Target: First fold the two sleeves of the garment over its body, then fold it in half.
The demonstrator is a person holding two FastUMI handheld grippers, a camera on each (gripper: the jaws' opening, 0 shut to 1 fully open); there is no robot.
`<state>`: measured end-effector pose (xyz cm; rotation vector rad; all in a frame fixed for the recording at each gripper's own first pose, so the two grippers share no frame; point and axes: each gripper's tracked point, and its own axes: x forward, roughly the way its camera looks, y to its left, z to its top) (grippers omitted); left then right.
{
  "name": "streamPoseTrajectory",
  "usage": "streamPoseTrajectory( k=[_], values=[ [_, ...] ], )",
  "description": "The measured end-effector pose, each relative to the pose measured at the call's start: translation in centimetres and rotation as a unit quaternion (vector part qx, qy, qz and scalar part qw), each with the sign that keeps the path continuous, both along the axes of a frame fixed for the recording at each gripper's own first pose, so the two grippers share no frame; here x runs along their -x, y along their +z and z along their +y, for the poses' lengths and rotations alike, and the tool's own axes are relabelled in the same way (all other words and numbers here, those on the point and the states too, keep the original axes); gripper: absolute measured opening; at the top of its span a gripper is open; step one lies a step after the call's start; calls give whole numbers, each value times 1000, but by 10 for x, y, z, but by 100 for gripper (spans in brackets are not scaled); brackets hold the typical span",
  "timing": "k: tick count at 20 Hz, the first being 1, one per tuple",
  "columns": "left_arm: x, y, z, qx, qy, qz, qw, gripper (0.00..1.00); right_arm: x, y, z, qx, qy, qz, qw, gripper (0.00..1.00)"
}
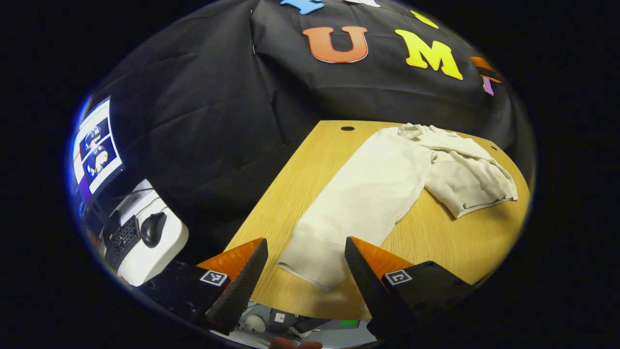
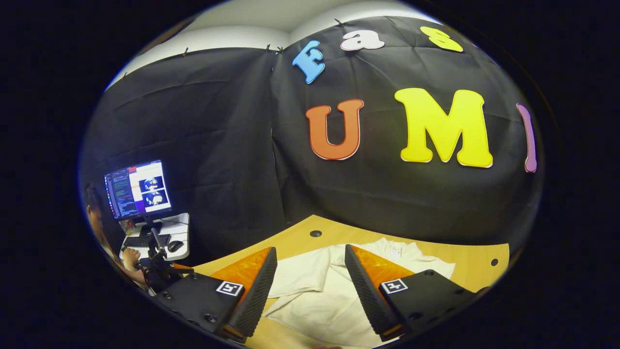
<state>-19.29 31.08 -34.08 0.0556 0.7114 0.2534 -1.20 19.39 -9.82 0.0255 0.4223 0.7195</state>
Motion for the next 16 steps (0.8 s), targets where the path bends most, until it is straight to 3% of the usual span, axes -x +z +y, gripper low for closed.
streamPoseTrajectory(
  k=[4, 7, 11, 14, 15, 16],
  values=[
    [-3, -22, 0, 24, -16, 26, 999, 100, 7, -2, -9, 1, -15, 12, 1000, 87],
    [1, -28, -2, 73, -9, 30, 997, 100, 6, 4, -12, -16, -22, 23, 999, 87],
    [-2, -29, -5, 77, -6, 41, 996, 94, 2, 10, -19, -35, -38, 34, 998, 87],
    [-4, -28, -13, 92, -1, 38, 995, 73, 6, 12, -25, -32, -38, 29, 998, 88],
    [-5, -28, -15, 98, -1, 37, 994, 51, 6, 13, -28, -31, -41, 29, 998, 88],
    [-5, -28, -18, 107, 0, 37, 994, 45, 8, 12, -31, -30, -43, 30, 998, 88]
  ],
)
